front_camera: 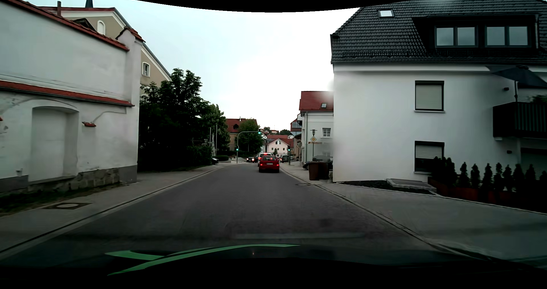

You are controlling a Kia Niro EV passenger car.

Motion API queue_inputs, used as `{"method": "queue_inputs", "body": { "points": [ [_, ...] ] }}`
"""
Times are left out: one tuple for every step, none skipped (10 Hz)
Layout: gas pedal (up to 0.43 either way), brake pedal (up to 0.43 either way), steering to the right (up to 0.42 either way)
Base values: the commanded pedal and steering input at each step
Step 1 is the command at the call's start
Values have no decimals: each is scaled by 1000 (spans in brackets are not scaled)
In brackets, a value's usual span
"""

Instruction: Follow the waypoints while adhering to traffic rules and regulations

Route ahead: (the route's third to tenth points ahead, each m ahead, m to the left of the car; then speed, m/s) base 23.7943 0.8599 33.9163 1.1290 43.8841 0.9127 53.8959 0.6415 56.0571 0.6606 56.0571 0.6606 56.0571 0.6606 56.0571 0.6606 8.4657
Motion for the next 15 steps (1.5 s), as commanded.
{"method": "queue_inputs", "body": {
  "points": [
    [0,171,-12],
    [0,165,-10],
    [0,159,-10],
    [0,165,-8],
    [0,177,-7],
    [0,201,-7],
    [0,220,-7],
    [0,220,-7],
    [0,238,-6],
    [0,250,-6],
    [0,256,-6],
    [0,262,-6],
    [0,262,-6],
    [0,274,-5],
    [0,280,-5]
  ]
}}
